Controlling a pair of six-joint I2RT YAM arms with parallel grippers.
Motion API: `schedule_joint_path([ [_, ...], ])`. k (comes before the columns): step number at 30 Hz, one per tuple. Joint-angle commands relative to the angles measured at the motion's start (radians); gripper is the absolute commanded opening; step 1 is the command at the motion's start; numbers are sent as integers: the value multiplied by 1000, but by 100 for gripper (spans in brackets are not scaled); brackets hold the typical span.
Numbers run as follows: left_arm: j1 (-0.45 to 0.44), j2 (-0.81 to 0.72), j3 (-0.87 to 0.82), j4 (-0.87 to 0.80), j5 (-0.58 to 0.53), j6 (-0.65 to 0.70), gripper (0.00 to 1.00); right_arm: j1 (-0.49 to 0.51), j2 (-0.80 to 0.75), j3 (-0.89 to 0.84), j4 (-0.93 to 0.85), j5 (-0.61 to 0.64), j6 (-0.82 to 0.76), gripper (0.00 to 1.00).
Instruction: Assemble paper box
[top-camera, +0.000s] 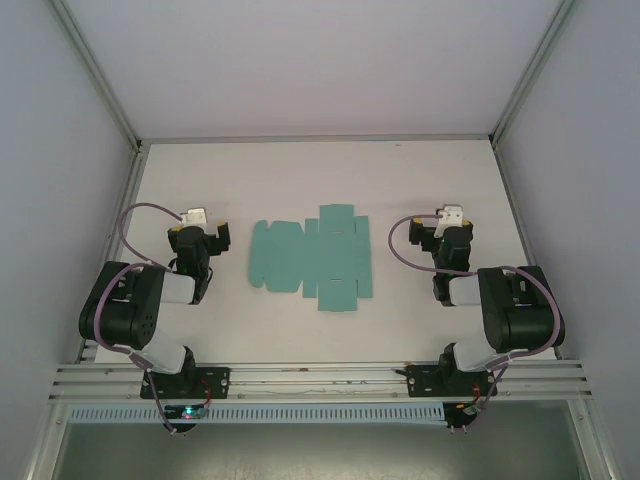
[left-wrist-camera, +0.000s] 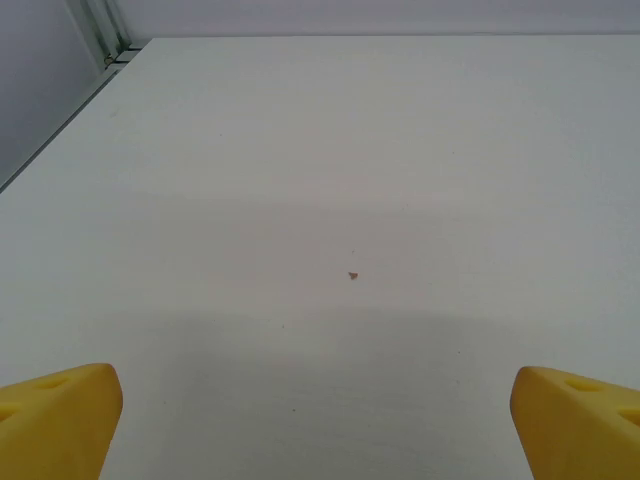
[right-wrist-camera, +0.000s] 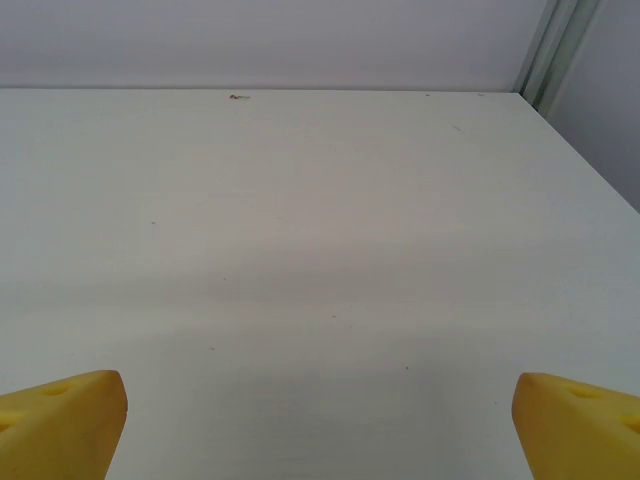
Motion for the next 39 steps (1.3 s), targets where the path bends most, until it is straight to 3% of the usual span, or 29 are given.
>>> schedule_joint_path([
  [1, 13, -2, 7, 44, 2, 0, 100, 10, -14, 16, 29, 9, 7, 98],
  [21, 25, -3, 12, 31, 28, -6, 100, 4, -17, 16, 30, -4, 12, 98],
  [29, 26, -102, 75, -169, 13, -9, 100, 4, -82, 18, -14, 19, 15, 98],
  [34, 25, -254, 145, -434, -6, -67, 100, 38, -241, 111, -319, 76, 25, 98],
  [39, 23, -352, 293, -827, 181, -271, 100, 111, -337, 316, -794, 48, 178, 94],
])
